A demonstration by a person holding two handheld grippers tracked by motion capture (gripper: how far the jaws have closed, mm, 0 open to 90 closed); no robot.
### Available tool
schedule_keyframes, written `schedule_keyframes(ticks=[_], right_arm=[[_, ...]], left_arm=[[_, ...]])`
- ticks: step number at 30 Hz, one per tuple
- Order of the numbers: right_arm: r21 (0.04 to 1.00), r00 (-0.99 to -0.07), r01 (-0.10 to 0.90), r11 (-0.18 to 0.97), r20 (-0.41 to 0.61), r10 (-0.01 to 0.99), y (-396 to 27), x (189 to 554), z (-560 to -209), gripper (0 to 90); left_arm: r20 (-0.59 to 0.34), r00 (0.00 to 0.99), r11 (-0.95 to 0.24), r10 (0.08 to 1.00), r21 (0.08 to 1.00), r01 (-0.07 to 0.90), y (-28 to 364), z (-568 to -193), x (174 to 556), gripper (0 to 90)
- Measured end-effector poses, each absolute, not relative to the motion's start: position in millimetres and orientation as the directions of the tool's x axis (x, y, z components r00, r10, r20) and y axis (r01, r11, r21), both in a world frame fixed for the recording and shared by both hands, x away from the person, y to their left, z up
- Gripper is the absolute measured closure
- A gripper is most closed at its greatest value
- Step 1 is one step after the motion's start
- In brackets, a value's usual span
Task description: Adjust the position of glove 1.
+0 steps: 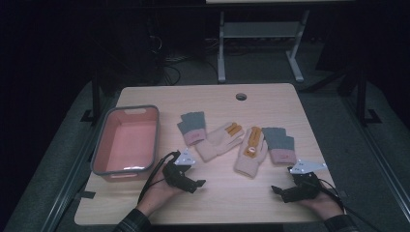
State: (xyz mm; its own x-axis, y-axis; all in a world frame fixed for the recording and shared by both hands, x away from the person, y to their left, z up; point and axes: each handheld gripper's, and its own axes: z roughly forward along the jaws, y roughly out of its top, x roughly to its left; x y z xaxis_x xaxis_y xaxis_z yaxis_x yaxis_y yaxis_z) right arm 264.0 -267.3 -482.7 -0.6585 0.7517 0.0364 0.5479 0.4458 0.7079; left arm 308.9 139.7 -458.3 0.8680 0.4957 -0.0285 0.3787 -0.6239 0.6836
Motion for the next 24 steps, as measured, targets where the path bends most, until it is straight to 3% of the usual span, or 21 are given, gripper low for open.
schedule_keyframes(ticks=[1, 6, 7, 11, 13, 16, 19, 24], right_arm=[[0.708, -0.659, 0.548, 0.446, 0.036, 0.752, -267, 264, -483, 3.3], [0.708, -0.659, 0.548, 0.446, 0.036, 0.752, -267, 264, -483, 3.3], [0.708, -0.659, 0.548, 0.446, 0.037, 0.751, -267, 264, -483, 3.2], [0.708, -0.659, 0.548, 0.446, 0.037, 0.751, -267, 264, -483, 3.3], [0.708, -0.659, 0.548, 0.446, 0.037, 0.751, -267, 264, -483, 3.3], [0.708, -0.659, 0.548, 0.446, 0.037, 0.751, -267, 264, -483, 3.2], [0.708, -0.659, 0.548, 0.446, 0.037, 0.751, -267, 264, -483, 3.3], [0.707, -0.658, 0.549, 0.446, 0.037, 0.752, -267, 264, -483, 3.2]], left_arm=[[-0.035, 0.867, -0.614, 0.497, 0.691, 0.380, 139, -457, 311, 17.4], [-0.028, 0.869, -0.615, 0.494, 0.696, 0.372, 137, -451, 322, 39.2], [-0.035, 0.868, -0.609, 0.496, 0.699, 0.376, 137, -450, 324, 39.2], [-0.067, 0.865, -0.592, 0.497, 0.702, 0.395, 134, -443, 338, 65.2], [-0.075, 0.862, -0.589, 0.500, 0.700, 0.403, 133, -442, 341, 68.9], [-0.078, 0.863, -0.585, 0.499, 0.705, 0.402, 130, -440, 349, 84.8], [-0.062, 0.866, -0.590, 0.497, 0.707, 0.389, 123, -437, 360, 89.4], [-0.040, 0.863, -0.593, 0.503, 0.710, 0.379, 115, -434, 375, 89.4]])
